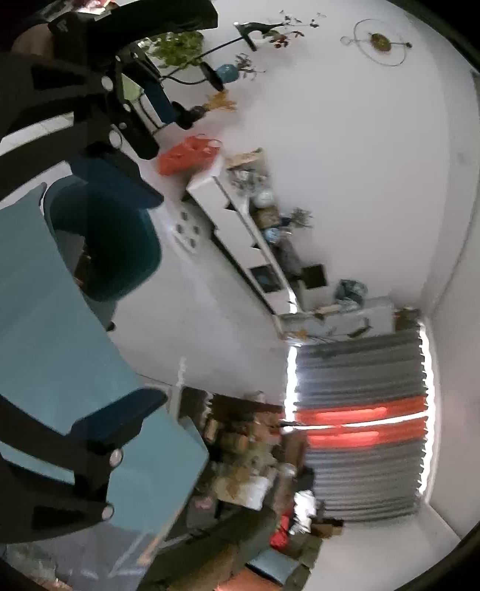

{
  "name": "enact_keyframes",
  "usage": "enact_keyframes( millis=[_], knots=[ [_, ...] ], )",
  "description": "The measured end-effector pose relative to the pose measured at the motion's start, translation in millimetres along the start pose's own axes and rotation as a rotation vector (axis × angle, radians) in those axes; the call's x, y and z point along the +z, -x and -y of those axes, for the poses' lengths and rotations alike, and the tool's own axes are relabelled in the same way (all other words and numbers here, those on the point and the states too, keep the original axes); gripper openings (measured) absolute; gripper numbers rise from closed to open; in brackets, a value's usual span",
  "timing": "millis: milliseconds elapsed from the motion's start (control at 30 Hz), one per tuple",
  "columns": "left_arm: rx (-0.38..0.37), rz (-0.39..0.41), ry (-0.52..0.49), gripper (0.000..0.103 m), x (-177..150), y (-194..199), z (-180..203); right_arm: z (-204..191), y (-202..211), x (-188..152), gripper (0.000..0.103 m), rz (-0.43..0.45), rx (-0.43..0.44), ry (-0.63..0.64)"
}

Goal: Collect trash
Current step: 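Move both open tools back over the table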

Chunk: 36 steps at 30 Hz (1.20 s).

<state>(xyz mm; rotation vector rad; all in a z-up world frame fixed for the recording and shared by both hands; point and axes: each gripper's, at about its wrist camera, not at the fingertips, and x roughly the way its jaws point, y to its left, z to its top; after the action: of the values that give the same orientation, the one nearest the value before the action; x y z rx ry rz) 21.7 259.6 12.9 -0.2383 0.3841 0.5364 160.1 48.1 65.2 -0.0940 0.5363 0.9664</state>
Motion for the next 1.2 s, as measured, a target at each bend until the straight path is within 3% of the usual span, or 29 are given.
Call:
enact_keyframes(
  millis=[333, 567, 1200],
  knots=[
    [-0.15, 0.148, -0.038, 0.098, 14, 46, 79, 42, 89, -16, 0.096, 0.152, -0.149, -0.014],
    [-0.252, 0.194, -0.094, 0.098, 7, 70, 133, 66, 141, -37, 0.096, 0.221, -0.281, -0.03],
    [-0.493, 0.15, -0.204, 0.098, -46, 96, 239, 85, 239, -113, 0.096, 0.285, -0.599, -0.076]
  ],
)
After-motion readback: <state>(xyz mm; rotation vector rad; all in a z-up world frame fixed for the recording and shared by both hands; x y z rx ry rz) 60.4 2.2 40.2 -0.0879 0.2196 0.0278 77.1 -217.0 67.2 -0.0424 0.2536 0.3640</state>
